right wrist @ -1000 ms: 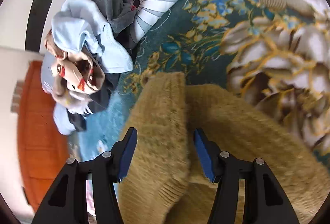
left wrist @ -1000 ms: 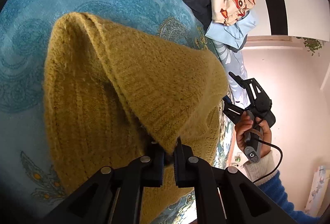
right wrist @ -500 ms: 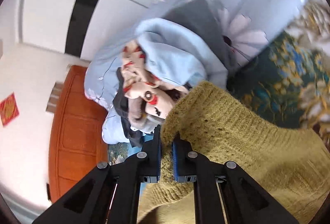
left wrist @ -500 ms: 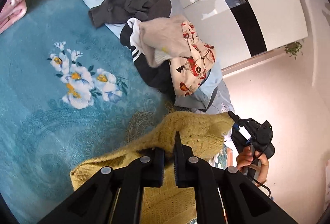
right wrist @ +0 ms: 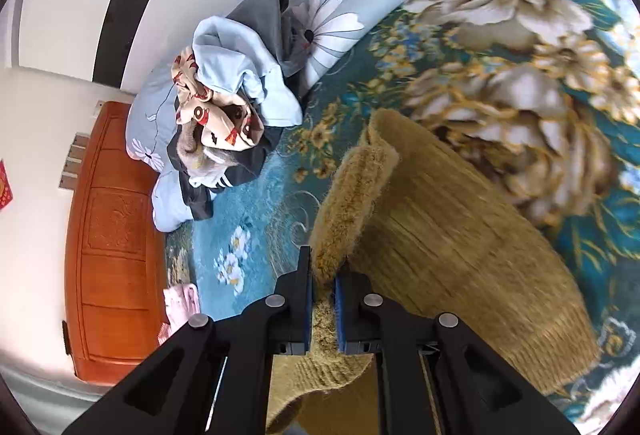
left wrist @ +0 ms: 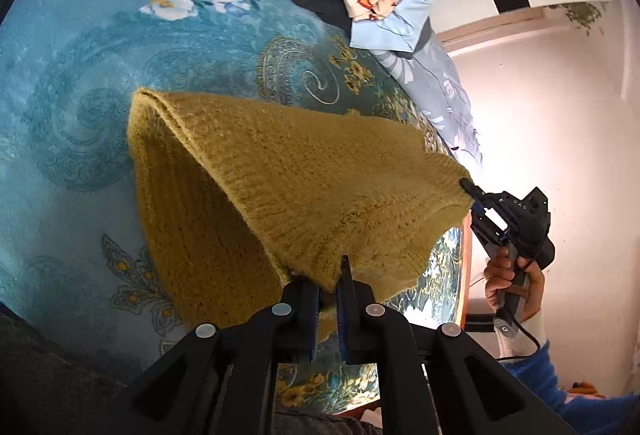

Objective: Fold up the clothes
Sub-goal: 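Fold the lifted vest edge over the body with the left gripper while the right gripper pins it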

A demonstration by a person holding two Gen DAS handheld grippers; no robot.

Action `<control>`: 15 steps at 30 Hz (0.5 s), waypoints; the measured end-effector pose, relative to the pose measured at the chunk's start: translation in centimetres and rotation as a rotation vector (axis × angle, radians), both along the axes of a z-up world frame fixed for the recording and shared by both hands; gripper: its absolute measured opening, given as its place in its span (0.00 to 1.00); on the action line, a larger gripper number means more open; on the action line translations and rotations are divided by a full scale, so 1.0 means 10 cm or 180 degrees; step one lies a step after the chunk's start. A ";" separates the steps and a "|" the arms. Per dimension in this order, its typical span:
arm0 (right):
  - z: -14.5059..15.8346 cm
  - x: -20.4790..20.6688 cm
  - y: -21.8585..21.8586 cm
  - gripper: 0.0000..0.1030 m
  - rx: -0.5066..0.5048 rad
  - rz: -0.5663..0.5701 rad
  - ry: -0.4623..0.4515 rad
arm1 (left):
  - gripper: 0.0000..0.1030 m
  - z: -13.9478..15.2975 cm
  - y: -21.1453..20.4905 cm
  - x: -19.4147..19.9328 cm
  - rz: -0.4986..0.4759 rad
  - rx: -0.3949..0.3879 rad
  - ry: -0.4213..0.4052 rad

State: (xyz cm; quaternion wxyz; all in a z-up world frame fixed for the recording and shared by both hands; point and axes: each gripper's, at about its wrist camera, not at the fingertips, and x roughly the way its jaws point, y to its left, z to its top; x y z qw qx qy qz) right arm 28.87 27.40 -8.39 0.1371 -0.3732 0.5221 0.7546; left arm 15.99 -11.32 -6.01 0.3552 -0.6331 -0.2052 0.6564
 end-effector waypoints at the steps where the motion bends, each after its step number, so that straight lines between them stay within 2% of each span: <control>1: 0.01 0.09 -0.04 0.09 0.0067 0.0050 -0.0079 | 0.07 0.02 0.00 0.06 -0.0038 -0.0027 0.0017; 4: -0.09 0.34 -0.16 0.09 0.0180 0.0162 -0.0374 | 0.07 -0.18 0.04 0.15 -0.0108 -0.0270 -0.0152; 7: -0.41 0.58 -0.22 0.09 0.0038 0.0101 -0.0714 | 0.07 -0.37 0.07 0.25 -0.0136 -0.0401 -0.0389; 12: -0.75 0.79 -0.30 0.09 -0.0048 0.0103 -0.1154 | 0.09 -0.37 0.14 0.37 -0.0321 -0.0549 -0.0404; 15: -0.77 0.84 -0.28 0.09 -0.0018 0.0121 -0.1274 | 0.10 -0.36 0.19 0.43 -0.0445 -0.0606 -0.0418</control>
